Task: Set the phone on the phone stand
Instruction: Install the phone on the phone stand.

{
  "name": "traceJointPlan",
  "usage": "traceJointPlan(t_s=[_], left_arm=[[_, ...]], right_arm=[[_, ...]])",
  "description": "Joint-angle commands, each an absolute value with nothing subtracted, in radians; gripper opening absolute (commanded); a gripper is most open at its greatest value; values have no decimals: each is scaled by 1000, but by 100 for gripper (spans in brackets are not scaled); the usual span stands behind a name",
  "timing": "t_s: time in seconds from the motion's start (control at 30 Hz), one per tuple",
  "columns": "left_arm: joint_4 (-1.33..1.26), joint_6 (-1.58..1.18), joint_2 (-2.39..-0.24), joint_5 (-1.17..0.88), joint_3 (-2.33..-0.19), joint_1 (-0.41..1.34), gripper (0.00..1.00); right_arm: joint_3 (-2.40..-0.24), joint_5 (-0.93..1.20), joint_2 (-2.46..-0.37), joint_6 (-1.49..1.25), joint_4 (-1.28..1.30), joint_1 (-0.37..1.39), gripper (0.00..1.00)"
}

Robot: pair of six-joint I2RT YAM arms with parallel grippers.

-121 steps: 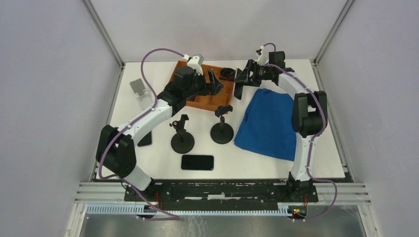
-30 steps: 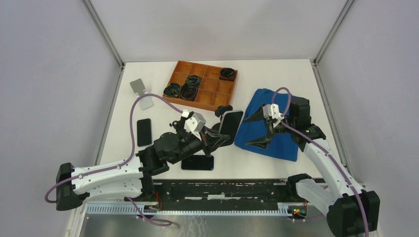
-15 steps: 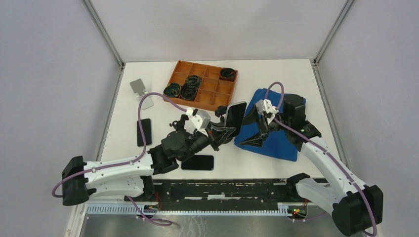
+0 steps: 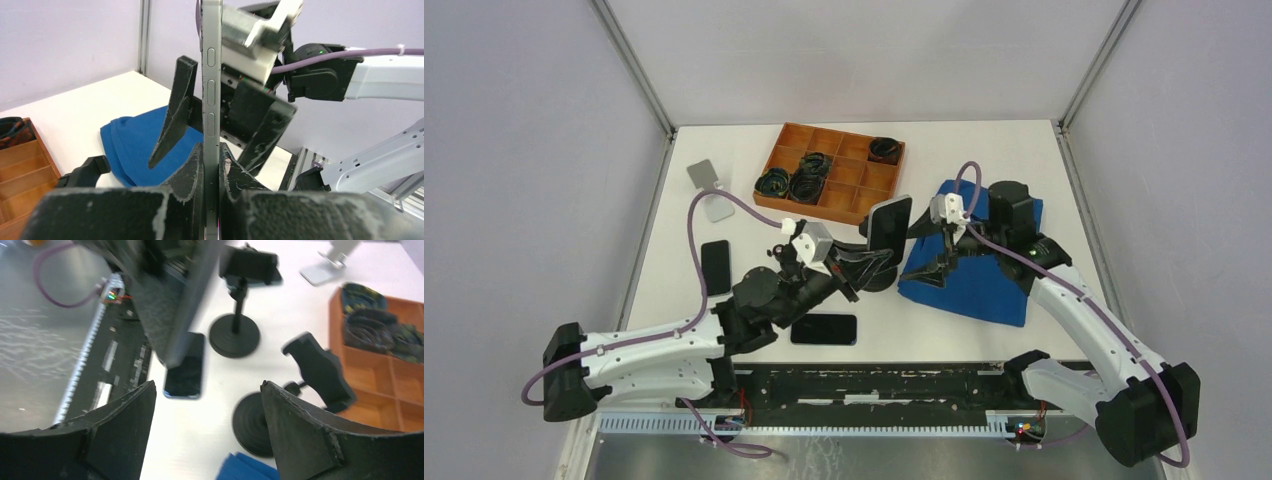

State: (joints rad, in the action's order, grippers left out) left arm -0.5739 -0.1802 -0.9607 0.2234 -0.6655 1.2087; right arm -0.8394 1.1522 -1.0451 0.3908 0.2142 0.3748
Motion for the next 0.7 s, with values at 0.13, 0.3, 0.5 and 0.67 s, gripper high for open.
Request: traceJointPlan(t_s=[0.13, 0.3, 0.5, 0.67], left_arm=[[-495, -102, -813, 293, -674, 1210, 2], [-442, -107, -761, 312, -659, 1211, 2], [-417, -123, -704, 320, -634, 1211, 2], [-408, -131, -688, 324, -628, 1210, 2]], right_arm=[[-908, 872, -1155, 463, 228, 361, 87], [-955, 838, -1245, 352, 138, 361, 86], [-1018, 889, -1355, 262, 105, 365, 82], [-1044, 913, -1391, 259, 109, 379, 79]])
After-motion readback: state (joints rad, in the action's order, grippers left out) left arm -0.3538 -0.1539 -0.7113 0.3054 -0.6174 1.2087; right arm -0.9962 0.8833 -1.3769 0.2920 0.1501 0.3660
